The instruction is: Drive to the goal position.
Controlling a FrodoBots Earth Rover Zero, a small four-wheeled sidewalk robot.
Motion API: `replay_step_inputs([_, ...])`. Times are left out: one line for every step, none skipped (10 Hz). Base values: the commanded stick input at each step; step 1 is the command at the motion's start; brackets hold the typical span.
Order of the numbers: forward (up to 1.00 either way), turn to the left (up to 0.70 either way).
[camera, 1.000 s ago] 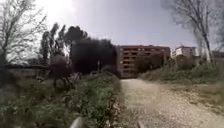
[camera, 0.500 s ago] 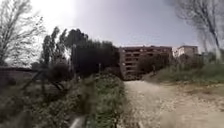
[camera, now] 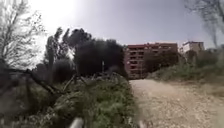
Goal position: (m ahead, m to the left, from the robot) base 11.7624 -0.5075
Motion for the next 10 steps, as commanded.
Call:
replay_step_inputs([1.0, 0.0])
replay_step_inputs([1.0, 0.0])
replay_step_inputs([1.0, 0.0])
replay_step_inputs([1.0, 0.0])
replay_step_inputs([1.0, 0.0])
replay_step_inputs([1.0, 0.0])
replay_step_inputs([1.0, 0.0])
replay_step_inputs([1.0, 0.0])
replay_step_inputs([1.0, 0.0])
replay_step_inputs([1.0, 0.0])
